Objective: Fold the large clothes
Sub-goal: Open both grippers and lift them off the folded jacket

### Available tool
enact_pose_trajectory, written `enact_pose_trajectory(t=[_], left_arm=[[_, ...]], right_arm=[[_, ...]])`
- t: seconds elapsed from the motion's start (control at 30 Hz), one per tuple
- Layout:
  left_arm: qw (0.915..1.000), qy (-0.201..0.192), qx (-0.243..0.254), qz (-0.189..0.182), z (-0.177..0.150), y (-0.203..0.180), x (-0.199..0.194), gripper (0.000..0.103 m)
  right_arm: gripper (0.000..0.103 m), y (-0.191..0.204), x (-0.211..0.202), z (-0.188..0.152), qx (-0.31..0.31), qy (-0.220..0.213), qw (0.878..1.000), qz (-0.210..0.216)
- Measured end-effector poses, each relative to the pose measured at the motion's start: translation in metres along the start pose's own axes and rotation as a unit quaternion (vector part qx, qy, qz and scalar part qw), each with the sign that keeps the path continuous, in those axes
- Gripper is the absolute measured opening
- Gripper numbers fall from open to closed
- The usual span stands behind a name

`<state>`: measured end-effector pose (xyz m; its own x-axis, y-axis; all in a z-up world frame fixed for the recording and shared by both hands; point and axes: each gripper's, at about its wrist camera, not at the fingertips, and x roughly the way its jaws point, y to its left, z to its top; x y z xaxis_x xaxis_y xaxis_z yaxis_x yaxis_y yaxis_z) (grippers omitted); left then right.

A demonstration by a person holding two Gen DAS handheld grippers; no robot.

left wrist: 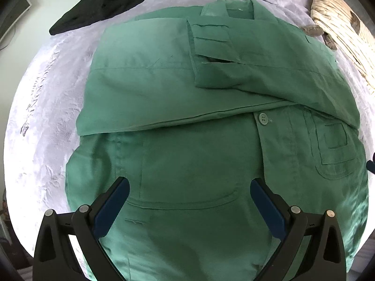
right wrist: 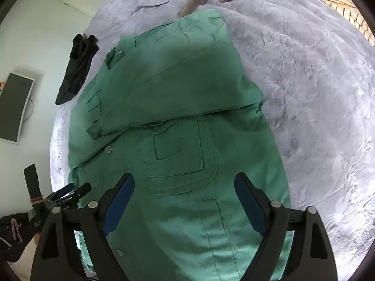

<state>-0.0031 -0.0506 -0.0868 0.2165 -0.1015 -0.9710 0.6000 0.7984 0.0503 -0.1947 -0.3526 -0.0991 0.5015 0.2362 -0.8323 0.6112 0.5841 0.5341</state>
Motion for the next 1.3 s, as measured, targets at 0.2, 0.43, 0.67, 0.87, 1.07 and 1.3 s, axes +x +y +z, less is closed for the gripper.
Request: enact_pose_trajectory(t=[0.2,0.43,0.67,0.87,1.07,1.3], left_arm=[[1.0000,-0.004,0.000,-0.009,0.003,-0.006,-0.001,0.103],[0.9999,0.009,0.006,-0.010,0.000,-0.026,0.004,0.103],[0.9998,0.009,-0.013,-0.011,-0.015,-0.049,-0.004,0.103],[0.9987,0.014,-0.048,-0.010,-0.042,-0.061,-0.009,0.103],[0.9980,0.018,-0.059,-0.012,-0.071,-0.061,-0.017,0.103],[0.9983,0.022,-0.050,-0.019,-0.099,-0.050,-0.016,0.103]], right_arm=[[0.089,0.000,-0.001,-0.003,0.000,-0.003,1.000,0.004],[0.089,-0.005,0.000,-0.007,0.001,0.007,1.000,0.023],[0.089,-0.020,0.002,-0.006,0.000,0.059,0.998,0.038],[0.089,-0.034,0.003,-0.003,-0.008,0.090,0.995,0.046],[0.090,-0.029,0.008,-0.014,-0.013,0.103,0.993,0.056],[0.090,-0.015,0.014,-0.037,-0.012,0.108,0.992,0.067]])
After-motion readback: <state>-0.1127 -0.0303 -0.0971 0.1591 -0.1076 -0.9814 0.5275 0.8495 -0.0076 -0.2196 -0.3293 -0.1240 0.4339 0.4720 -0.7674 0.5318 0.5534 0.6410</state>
